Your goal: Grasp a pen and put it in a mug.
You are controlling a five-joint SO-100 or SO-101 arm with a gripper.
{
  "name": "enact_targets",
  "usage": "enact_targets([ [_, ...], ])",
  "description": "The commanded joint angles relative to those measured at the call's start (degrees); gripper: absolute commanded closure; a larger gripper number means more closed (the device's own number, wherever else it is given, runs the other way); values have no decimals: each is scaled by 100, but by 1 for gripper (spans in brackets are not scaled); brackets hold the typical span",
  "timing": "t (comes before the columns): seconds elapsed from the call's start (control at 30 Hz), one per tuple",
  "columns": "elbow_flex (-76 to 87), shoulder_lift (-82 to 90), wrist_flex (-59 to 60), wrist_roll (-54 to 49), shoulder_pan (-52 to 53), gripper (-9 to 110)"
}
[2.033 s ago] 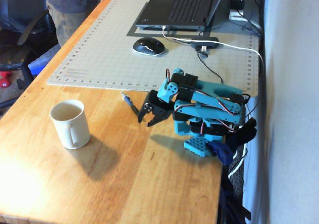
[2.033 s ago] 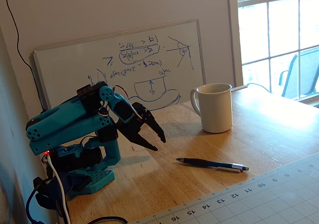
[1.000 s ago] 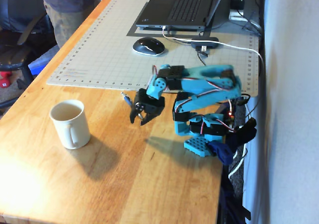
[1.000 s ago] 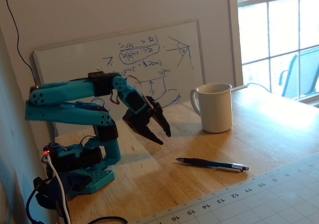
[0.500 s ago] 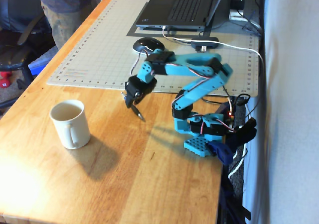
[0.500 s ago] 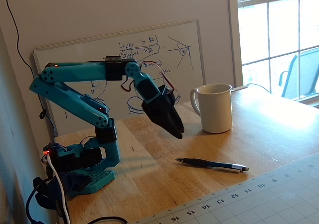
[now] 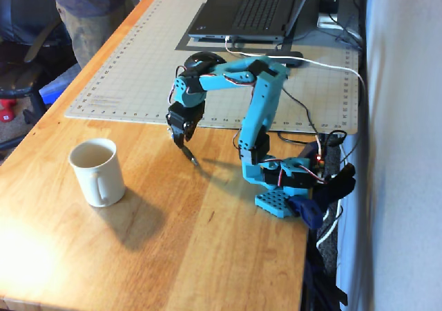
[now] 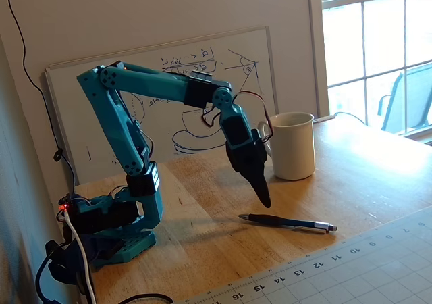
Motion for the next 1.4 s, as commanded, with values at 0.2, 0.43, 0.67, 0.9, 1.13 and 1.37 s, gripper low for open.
enact_targets([
  [0.2, -1283, -888, -97, -132, 448, 91],
  [0.43, -1371, -1072, -97, -70, 492, 88],
  [0.67, -1327, -1099, -97, -53, 492, 82],
  [0.9, -1389, -1775, -97, -44, 501, 82],
  [1.13, -1292, -2030, -97, -53, 501, 82],
  [1.37, -1327, -1854, -97, -132, 483, 82],
])
